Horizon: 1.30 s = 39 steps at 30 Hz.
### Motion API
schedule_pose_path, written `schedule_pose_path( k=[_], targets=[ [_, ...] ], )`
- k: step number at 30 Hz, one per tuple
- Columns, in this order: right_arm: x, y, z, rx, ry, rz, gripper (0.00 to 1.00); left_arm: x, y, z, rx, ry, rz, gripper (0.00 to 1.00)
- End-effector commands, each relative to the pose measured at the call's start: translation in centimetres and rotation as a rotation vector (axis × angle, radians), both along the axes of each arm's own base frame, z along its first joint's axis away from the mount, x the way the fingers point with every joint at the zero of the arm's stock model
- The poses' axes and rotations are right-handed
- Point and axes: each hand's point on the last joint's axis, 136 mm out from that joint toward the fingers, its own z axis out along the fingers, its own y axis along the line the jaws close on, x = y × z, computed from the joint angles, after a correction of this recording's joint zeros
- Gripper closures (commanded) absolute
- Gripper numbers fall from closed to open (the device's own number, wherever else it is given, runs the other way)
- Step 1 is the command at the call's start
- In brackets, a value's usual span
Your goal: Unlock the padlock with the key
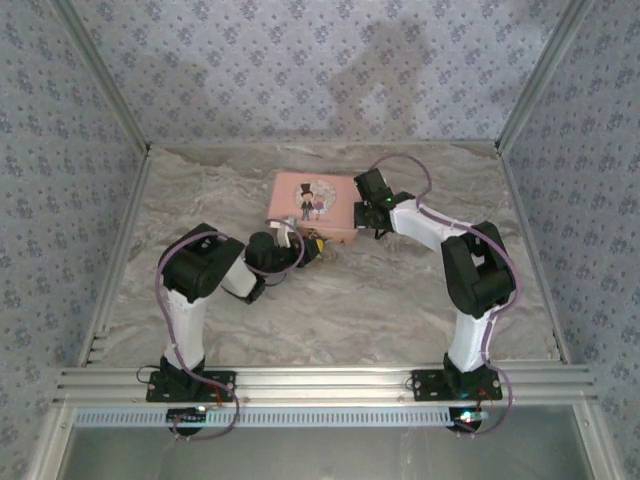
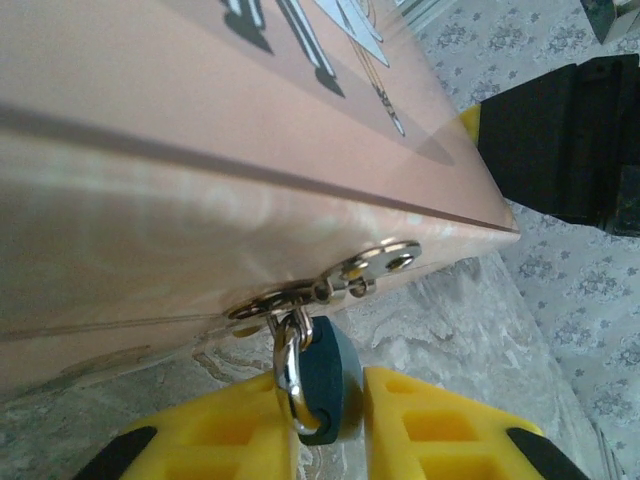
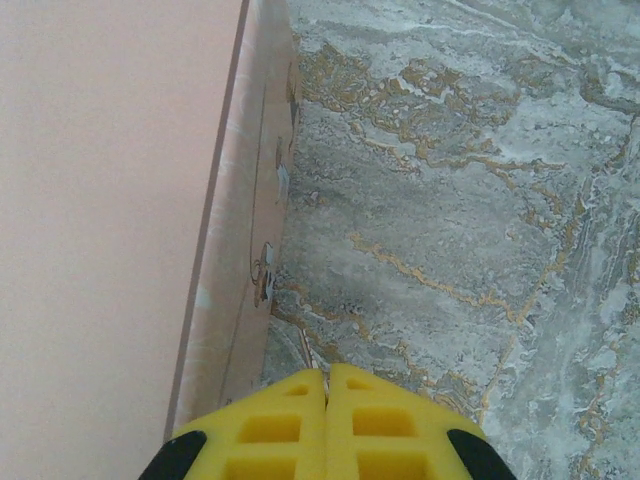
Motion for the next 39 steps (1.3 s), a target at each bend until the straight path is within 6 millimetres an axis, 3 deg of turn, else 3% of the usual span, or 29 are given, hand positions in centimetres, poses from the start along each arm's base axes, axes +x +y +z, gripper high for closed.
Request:
schedule_pose_path(
  k=[1,7,15,23,32,39],
  targets=[
    [-0.2,0.0,1.0,0.013,-0.021,-0.008,1.00,-0.3,0.1,-1.1,0.007,0.062,-0.014,0.78],
    [-0.3,0.1,0.9,0.014,-0.020,-0.005,1.00,0.0,0.8,-1.6,0.016,0.077,0.023,0.52],
    [-0.3,0.0,0.9,0.013,-0.022,-0.008,1.00,0.8,0.3,-0.7,-0.042,0.049,0.030,0.39],
    [-0.3,0.2,0.8,0.019,-0.020,-0.003,1.00,0.8,-0.7,0.0,-0.088,0.037,-0.016,0.39],
    [-1.1,2.2,0.6,0.029,-0.025,0.031,1.00,0.4,-0.5,-0.4,-0.083,0.063,-0.021,0.38],
    [-1.2,1.7,0.7,0.021,-0.023,0.024,1.00,0.6,0.2,-1.2,-0.075,0.092,0.005,0.46]
  ],
)
